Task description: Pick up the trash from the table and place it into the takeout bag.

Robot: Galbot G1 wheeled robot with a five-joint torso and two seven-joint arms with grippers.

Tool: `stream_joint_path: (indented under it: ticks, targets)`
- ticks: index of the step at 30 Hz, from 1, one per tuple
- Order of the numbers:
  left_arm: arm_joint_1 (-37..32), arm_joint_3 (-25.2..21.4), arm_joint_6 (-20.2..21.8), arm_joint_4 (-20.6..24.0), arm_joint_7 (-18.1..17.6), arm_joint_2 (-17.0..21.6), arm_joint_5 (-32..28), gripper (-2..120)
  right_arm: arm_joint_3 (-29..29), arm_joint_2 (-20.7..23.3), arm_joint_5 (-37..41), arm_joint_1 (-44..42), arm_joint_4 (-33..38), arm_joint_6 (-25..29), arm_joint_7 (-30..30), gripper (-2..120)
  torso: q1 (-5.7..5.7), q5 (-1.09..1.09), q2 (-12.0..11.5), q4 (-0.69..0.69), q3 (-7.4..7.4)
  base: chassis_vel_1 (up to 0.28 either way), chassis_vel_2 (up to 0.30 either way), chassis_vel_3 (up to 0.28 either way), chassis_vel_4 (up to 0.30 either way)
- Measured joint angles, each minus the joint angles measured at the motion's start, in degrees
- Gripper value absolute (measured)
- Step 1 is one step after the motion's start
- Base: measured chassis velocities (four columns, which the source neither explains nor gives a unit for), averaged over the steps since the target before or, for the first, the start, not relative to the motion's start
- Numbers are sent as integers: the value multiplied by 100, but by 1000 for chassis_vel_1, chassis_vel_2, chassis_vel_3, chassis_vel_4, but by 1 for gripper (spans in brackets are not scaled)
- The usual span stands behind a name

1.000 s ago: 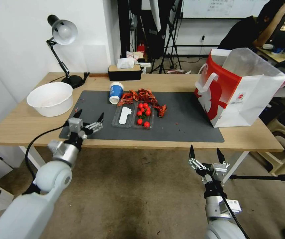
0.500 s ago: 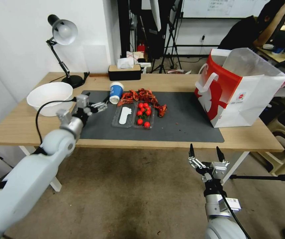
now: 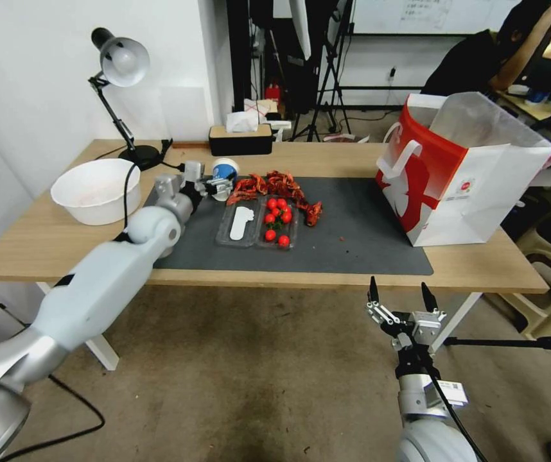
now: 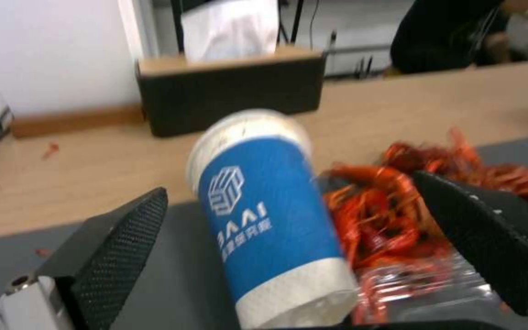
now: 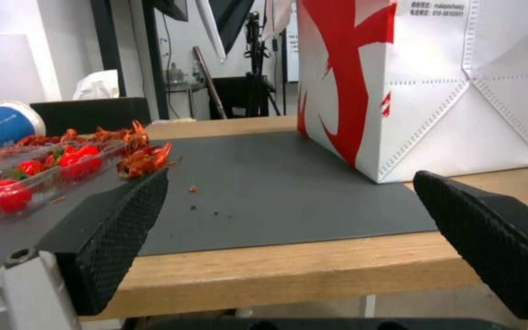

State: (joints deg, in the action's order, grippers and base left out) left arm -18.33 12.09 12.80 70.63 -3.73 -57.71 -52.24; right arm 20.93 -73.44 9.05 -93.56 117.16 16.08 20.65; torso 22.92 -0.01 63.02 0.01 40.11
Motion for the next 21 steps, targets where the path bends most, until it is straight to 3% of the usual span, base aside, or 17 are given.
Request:
stream_joint_path:
  ticks: [9,15,21]
  targets:
    - [554,201,585,-931,32,-414,70,100,23,-27,0,17,-31,-1,20,100,0,1,0,-1,-1,0,0,0,0]
    - [618,192,908,-1027,20,-483,79,99,28,-26,3,29,-50,-1,32,100,-1,1,0,-1,-1,0,0,0,0]
    - [653,174,1014,-1074,9,-512,104,78,28,-25,5,41,-63,-1,37,100,-1,1,0,-1,-1,0,0,0,0]
